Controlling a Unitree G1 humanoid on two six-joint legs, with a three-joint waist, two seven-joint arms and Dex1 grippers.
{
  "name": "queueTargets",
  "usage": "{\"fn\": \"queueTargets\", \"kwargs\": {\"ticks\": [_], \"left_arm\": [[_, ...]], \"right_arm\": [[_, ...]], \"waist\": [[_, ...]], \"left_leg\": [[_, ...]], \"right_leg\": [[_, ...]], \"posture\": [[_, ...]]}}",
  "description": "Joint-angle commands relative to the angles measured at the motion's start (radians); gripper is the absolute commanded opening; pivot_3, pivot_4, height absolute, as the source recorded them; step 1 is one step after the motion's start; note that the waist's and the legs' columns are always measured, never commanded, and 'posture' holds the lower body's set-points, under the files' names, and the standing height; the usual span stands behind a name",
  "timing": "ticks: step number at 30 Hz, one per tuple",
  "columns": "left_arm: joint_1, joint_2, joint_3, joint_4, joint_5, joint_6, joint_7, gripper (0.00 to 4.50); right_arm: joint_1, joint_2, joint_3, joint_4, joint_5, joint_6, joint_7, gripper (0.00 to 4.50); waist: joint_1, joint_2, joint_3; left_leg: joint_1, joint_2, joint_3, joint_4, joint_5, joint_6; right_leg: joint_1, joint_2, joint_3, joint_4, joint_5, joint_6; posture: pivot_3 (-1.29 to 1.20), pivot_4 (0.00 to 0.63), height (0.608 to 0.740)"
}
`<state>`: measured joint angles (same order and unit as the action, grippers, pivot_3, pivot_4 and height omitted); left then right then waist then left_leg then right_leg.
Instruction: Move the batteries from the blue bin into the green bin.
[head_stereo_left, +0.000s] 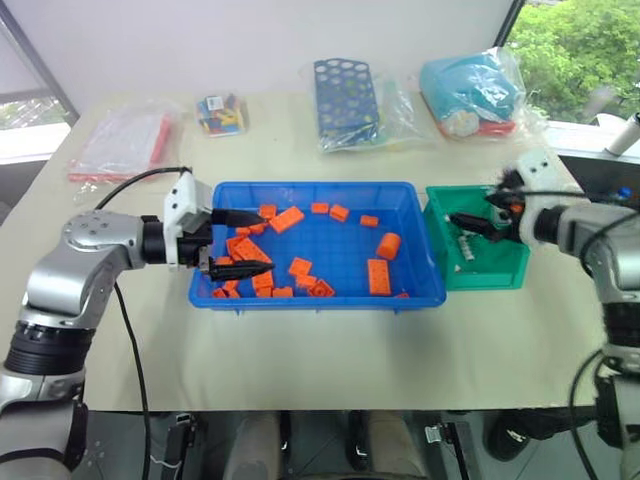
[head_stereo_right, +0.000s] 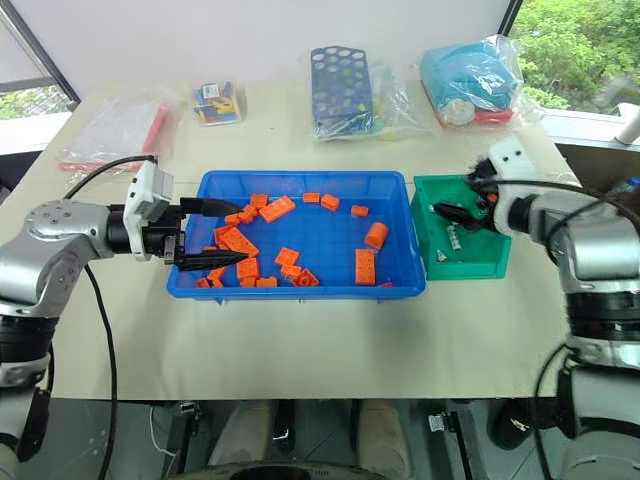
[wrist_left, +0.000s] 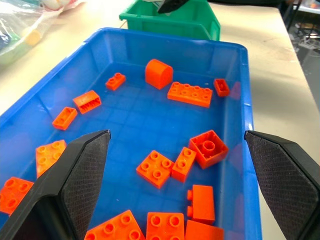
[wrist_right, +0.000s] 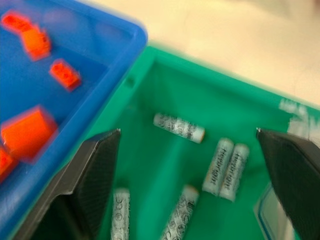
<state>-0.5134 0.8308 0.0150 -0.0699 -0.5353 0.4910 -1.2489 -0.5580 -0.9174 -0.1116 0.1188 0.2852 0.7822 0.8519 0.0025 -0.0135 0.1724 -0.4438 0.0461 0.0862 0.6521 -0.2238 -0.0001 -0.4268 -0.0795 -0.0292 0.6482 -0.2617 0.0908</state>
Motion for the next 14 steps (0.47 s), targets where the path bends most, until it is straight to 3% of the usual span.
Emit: {"fn": "queueTargets", "kwargs": {"ticks": [1, 5, 8, 11, 14], "left_arm": [[-0.024, 0.064, 0.068, 0.064, -0.015, 0.004, -0.048, 4.50], [0.018, 0.149, 0.119, 0.136, -0.006, -0.008, -0.104, 4.50], [0.076, 0.219, 0.165, 0.156, -0.020, 0.000, -0.162, 4.50], [0.118, 0.261, 0.194, 0.179, -0.005, -0.022, -0.187, 4.50], [0.100, 0.252, 0.212, 0.197, 0.007, -0.040, -0.152, 4.50]], "right_arm": [[0.022, -0.122, -0.110, 0.088, 0.038, -0.220, 0.210, 4.44], [0.089, -0.232, -0.140, 0.249, 0.041, -0.396, 0.414, 4.44], [0.120, -0.264, -0.145, 0.327, 0.042, -0.465, 0.488, 4.44], [0.139, -0.252, -0.151, 0.321, 0.056, -0.490, 0.510, 4.44], [0.123, -0.187, -0.167, 0.285, 0.076, -0.467, 0.434, 4.44]], "waist": [[0.000, 0.000, 0.000], [-0.012, 0.000, 0.000], [-0.023, 0.000, 0.000], [-0.023, 0.002, 0.001], [-0.020, 0.002, 0.001]], "left_leg": [[0.000, 0.000, 0.000, 0.000, 0.000, 0.000], [0.001, 0.001, 0.001, 0.000, 0.000, 0.000], [0.002, 0.002, 0.001, -0.001, 0.000, 0.000], [0.002, 0.002, 0.002, -0.001, 0.000, 0.000], [0.003, 0.003, 0.002, 0.000, 0.000, 0.000]], "right_leg": [[0.000, 0.000, 0.000, 0.000, 0.000, 0.000], [0.000, 0.001, 0.000, 0.000, 0.000, 0.000], [0.000, 0.001, 0.000, 0.000, 0.000, 0.000], [0.000, 0.001, 0.000, 0.001, 0.000, 0.000], [0.000, 0.000, 0.000, 0.001, 0.000, 0.000]], "posture": [[0.00, 0.150, 0.737], [0.00, 0.150, 0.737], [0.00, 0.150, 0.737], [0.00, 0.150, 0.737], [0.00, 0.150, 0.737]]}}
